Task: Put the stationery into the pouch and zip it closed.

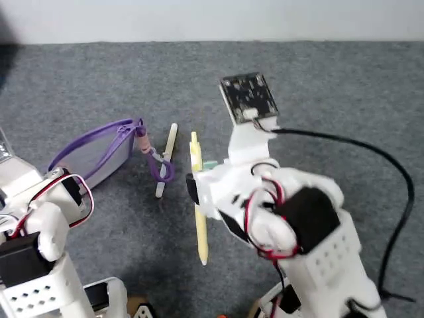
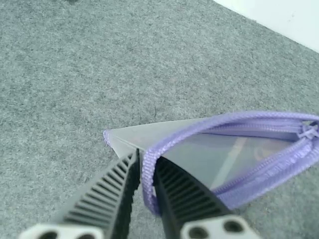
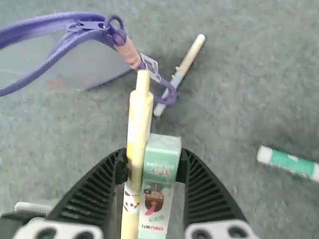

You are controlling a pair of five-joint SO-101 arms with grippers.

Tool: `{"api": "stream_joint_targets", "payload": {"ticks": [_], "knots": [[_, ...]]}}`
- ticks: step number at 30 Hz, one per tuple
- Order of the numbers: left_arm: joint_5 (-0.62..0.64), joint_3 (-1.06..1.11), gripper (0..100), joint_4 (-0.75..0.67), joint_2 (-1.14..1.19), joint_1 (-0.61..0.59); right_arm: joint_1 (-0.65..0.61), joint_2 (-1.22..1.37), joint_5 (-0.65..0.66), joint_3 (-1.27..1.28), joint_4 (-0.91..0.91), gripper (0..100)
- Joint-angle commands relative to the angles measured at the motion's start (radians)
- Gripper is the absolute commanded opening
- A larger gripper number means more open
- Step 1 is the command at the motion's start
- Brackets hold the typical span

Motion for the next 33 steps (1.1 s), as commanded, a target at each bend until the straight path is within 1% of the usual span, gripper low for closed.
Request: {"api": "stream_joint_targets", "payload": {"ticks": [1,4,7,10,16,20,24,27,29,33], "knots": [[0.012,0.015,1,-0.005,0.02,0.002,-0.035,-0.136,-0.005,0.129,-0.242,0.8],[0.012,0.015,1,-0.005,0.02,0.002,-0.056,-0.159,-0.005,0.196,-0.433,0.8],[0.012,0.015,1,-0.005,0.02,0.002,-0.059,-0.154,0.006,0.236,-0.668,0.8],[0.012,0.015,1,-0.005,0.02,0.003,-0.073,-0.116,0.126,0.275,-0.885,0.8],[0.012,0.015,1,-0.005,0.02,0.005,-0.162,-0.024,0.275,0.279,-1.175,0.8],[0.012,0.015,1,-0.005,0.02,0.006,-0.222,0.054,0.354,0.281,-1.334,0.8],[0.012,0.015,1,-0.005,0.02,0.006,-0.245,0.147,0.414,0.281,-1.451,0.8],[0.012,0.015,1,-0.005,0.02,0.003,-0.243,0.216,0.425,0.281,-1.527,0.8],[0.012,0.015,1,-0.005,0.02,0.003,-0.243,0.257,0.423,0.284,-1.544,0.8],[0.012,0.015,1,-0.005,0.02,0.002,-0.245,0.271,0.423,0.385,-1.607,0.8]]}}
